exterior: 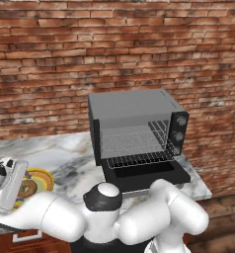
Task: Pick up the bagel from the plate, place it on the toaster oven rack, close the door, and set the timer.
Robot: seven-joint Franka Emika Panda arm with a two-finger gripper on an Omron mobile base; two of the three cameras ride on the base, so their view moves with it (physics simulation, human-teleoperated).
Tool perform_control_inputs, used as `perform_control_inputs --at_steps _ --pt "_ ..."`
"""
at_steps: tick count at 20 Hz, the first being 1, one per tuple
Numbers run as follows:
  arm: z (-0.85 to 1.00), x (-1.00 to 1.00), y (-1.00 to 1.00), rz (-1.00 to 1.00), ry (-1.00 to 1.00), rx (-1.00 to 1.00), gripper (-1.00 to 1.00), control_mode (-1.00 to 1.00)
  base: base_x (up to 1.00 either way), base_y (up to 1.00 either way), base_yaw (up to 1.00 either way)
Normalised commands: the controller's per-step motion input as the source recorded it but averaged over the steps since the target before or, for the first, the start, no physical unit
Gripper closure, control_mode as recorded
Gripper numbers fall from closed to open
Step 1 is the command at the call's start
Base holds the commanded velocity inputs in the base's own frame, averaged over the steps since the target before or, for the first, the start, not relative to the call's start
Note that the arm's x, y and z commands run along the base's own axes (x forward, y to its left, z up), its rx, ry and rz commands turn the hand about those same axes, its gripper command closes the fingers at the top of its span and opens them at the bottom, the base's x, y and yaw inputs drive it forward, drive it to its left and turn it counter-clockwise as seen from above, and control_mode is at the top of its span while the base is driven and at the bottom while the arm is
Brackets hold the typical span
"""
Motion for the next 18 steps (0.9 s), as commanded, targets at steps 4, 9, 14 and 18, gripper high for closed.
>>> perform_control_inputs --at_steps 4,9,14,18 --pt "-0.13 0.24 0.19 0.26 0.00 -0.12 -1.00 -1.00 0.00 0.00 0.00" --pt "-0.26 0.02 0.09 0.18 0.00 -0.06 -1.00 -1.00 0.00 0.00 0.00" --pt "-0.20 -0.04 -0.10 0.05 0.00 0.01 -1.00 -1.00 0.00 0.00 0.00" --pt "0.00 0.00 -0.09 0.00 0.00 0.08 -1.00 -1.00 0.00 0.00 0.00"
